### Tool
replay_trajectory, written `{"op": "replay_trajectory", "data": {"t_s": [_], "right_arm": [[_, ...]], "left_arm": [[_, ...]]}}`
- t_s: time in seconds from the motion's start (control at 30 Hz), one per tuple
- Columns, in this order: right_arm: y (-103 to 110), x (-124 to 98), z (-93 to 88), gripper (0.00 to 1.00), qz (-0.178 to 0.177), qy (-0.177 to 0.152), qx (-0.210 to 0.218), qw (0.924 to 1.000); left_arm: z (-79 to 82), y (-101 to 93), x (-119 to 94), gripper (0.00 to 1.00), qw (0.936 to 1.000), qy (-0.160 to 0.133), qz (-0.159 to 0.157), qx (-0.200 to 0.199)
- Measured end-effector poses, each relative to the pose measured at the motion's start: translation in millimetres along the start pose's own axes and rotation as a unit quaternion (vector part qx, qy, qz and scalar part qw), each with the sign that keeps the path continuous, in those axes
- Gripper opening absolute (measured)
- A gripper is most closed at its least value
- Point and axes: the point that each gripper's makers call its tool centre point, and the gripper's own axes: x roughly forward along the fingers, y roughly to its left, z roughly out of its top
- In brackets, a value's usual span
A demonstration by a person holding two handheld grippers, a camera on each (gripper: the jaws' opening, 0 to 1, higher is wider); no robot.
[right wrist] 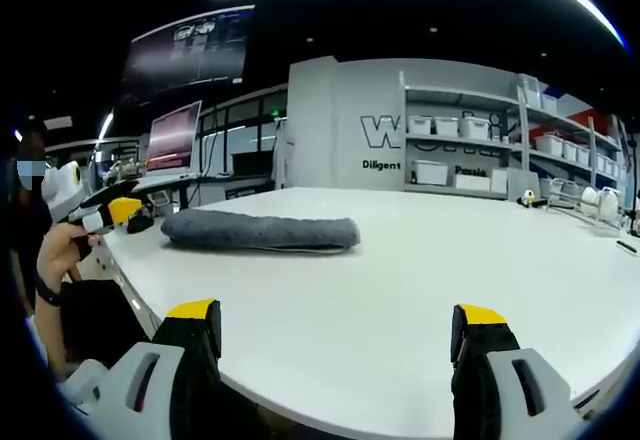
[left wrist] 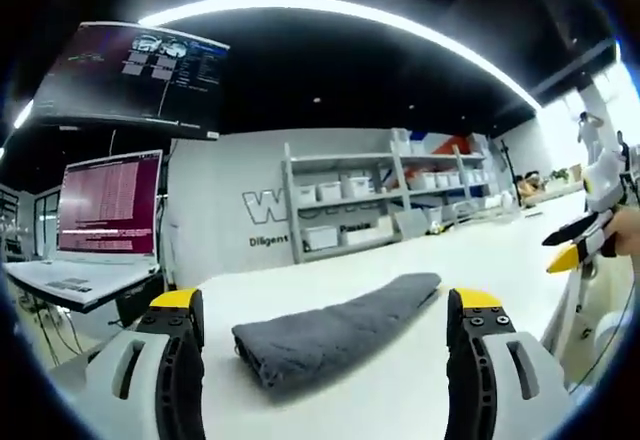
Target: Open the folded towel by lifting each exposed corner and separating the folded layers until the towel lies flat within the target outline without major curled edges
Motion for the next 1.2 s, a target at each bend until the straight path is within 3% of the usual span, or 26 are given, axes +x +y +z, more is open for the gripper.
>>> {"op": "replay_trajectory", "data": {"t_s": [0.2, 0.53, 1.2], "right_arm": [[1, 0, 0.3, 0.97, 0.002, 0.0, -0.001, 1.0], [1, 0, -0.4, 0.97, 0.001, 0.001, -0.001, 1.0], [1, -1, -1.5, 0.97, 0.001, 0.001, -0.001, 1.0]], "left_arm": [[-6.6, 3.0, 2, 0.99, 1.0, 0.007, 0.002, -0.001], [-33.0, 5.1, 8, 0.99, 0.9991, 0.04, -0.001, -0.009], [-67.6, -9.2, 23, 0.99, 0.9947, 0.082, -0.034, -0.053]]}}
